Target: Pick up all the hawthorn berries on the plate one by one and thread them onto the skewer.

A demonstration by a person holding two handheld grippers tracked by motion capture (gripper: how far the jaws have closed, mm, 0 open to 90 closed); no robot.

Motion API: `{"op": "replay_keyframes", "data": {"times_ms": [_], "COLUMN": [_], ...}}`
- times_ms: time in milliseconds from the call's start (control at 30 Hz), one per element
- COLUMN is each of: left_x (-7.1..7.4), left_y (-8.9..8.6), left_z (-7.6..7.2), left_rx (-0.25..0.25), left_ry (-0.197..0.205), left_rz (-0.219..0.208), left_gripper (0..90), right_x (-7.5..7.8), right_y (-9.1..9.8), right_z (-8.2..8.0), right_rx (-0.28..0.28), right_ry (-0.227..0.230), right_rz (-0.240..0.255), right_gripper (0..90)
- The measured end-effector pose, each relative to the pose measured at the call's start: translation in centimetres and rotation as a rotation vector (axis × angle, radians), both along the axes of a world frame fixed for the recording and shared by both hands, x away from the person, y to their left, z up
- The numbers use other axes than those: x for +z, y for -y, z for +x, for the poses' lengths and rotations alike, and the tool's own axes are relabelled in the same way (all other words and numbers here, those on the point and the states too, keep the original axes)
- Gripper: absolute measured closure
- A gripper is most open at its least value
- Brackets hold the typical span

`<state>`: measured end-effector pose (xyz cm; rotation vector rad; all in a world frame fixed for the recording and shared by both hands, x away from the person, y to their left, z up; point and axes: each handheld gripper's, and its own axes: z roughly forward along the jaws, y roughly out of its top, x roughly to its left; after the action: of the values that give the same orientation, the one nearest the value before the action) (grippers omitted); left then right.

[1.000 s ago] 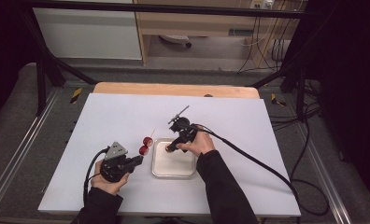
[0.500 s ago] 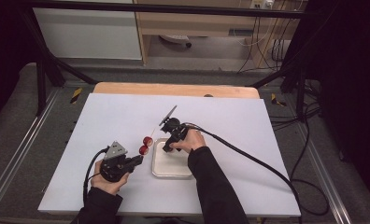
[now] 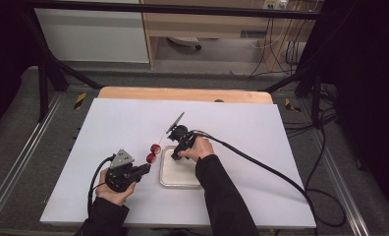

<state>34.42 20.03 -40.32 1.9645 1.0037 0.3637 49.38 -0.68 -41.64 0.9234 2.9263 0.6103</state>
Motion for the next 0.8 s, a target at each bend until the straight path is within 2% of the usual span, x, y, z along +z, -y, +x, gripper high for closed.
{"op": "replay_keyframes", "data": {"times_ms": [67,333,567,800], "left_x": [0.0,0.1,0.2,0.1], "left_y": [0.0,0.0,0.1,0.3], "left_z": [0.0,-0.1,-0.2,-0.3], "left_rx": [-0.001,0.002,0.002,-0.002], "left_ry": [0.0,0.005,0.012,0.016], "left_rz": [-0.001,-0.002,-0.004,-0.003], "left_gripper": [88.6,88.6,88.6,88.6], "right_x": [0.1,0.5,2.6,4.0], "right_y": [0.0,0.2,1.1,3.1], "right_z": [-0.1,-0.1,-0.5,-1.6], "right_rx": [-0.009,-0.038,-0.092,-0.164], "right_ry": [0.002,-0.005,0.019,0.027], "right_rz": [-0.001,0.013,0.066,0.168], "right_gripper": [60.8,61.2,61.3,61.4]}}
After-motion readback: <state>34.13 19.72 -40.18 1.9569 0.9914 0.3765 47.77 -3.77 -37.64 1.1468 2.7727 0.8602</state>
